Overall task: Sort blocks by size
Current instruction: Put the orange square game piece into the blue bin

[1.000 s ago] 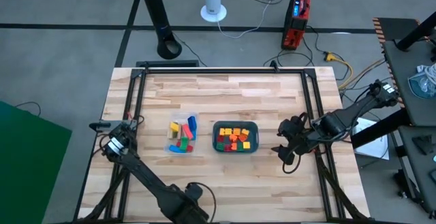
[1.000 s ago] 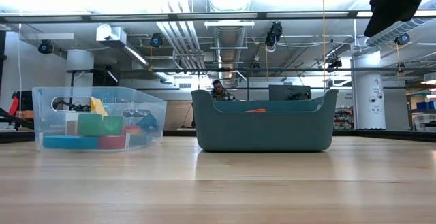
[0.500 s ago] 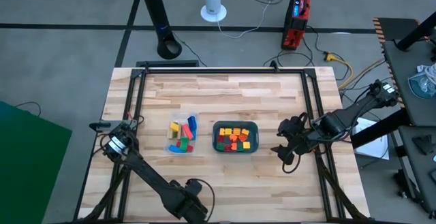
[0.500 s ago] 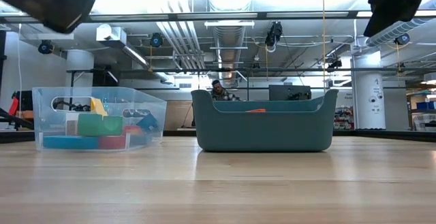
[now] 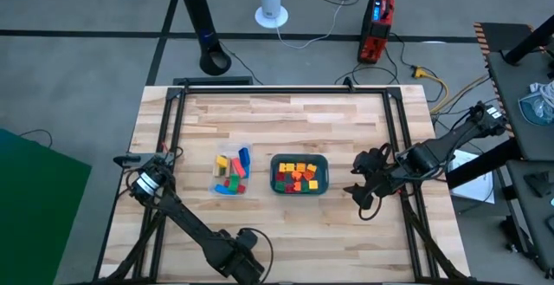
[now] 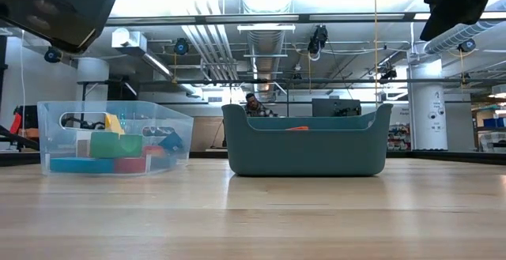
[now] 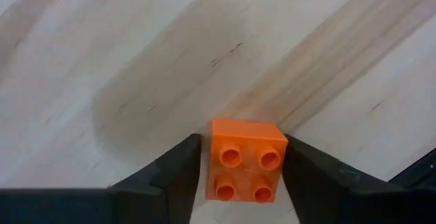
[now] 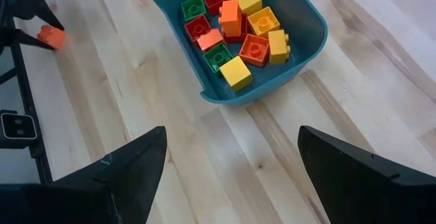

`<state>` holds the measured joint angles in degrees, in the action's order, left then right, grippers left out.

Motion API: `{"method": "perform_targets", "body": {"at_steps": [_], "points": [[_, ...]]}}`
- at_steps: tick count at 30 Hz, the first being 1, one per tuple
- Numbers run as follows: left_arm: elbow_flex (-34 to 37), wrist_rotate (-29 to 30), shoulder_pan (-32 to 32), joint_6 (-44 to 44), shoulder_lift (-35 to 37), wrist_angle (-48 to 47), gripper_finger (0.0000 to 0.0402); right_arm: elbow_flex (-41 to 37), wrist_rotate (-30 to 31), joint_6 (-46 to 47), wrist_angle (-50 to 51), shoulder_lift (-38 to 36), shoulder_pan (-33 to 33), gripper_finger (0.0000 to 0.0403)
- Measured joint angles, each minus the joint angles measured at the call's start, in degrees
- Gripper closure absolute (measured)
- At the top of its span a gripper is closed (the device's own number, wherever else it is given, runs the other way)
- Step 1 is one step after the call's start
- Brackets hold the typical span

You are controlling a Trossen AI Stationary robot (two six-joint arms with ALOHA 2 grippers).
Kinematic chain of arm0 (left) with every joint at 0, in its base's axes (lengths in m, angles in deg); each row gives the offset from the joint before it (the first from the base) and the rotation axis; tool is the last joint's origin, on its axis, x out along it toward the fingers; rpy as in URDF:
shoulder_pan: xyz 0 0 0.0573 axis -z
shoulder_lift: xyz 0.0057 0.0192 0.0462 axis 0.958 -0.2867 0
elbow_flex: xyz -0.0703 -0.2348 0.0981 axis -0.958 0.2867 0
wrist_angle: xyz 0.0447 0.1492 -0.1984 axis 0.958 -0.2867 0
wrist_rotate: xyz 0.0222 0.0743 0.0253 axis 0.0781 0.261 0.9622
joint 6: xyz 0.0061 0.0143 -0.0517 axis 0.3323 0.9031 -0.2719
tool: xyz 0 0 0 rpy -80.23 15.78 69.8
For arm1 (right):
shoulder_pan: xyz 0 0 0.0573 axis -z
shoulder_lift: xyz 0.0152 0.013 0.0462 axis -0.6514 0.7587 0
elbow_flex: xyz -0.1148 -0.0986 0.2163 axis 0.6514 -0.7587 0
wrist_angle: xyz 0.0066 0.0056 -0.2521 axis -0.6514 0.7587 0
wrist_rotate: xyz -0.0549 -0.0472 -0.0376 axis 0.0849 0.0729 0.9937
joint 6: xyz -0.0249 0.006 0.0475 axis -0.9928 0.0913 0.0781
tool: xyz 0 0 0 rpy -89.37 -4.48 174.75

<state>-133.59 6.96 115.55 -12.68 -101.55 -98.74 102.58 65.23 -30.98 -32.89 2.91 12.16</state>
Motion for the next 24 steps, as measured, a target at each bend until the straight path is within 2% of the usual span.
{"method": "perform_targets", "body": {"at_steps": [6,10,13,17,19,22,24], "points": [[-2.15,0.38,-0.06,2.01,-0.42,-1.08,0.0277,0.00,0.02,0.00,0.00,0.00,0.00,0.0072],[-6.14,2.79,-1.45,4.58,-0.23,-1.26,0.0277,0.00,0.07,-0.01,-0.04,0.00,0.02,0.0069],[-12.18,8.77,-3.23,8.57,0.24,-2.84,0.0277,0.00,0.07,0.01,-0.04,0.00,0.00,0.0074],[-21.32,19.95,-8.22,21.41,0.54,-7.64,0.0270,0.00,0.09,0.87,-0.04,-0.02,0.02,0.0083],[-24.27,23.71,-12.11,29.54,0.62,-10.01,0.0270,0.00,0.09,1.20,-0.04,-0.02,0.00,0.0087],[-25.49,23.67,-18.68,41.69,0.63,-10.74,0.0271,0.00,0.09,1.36,-0.04,-0.02,0.00,0.0091],[-24.58,20.64,-22.92,48.40,0.63,-9.27,0.0271,0.00,0.09,1.42,-0.02,-0.02,0.02,0.0093]]}}
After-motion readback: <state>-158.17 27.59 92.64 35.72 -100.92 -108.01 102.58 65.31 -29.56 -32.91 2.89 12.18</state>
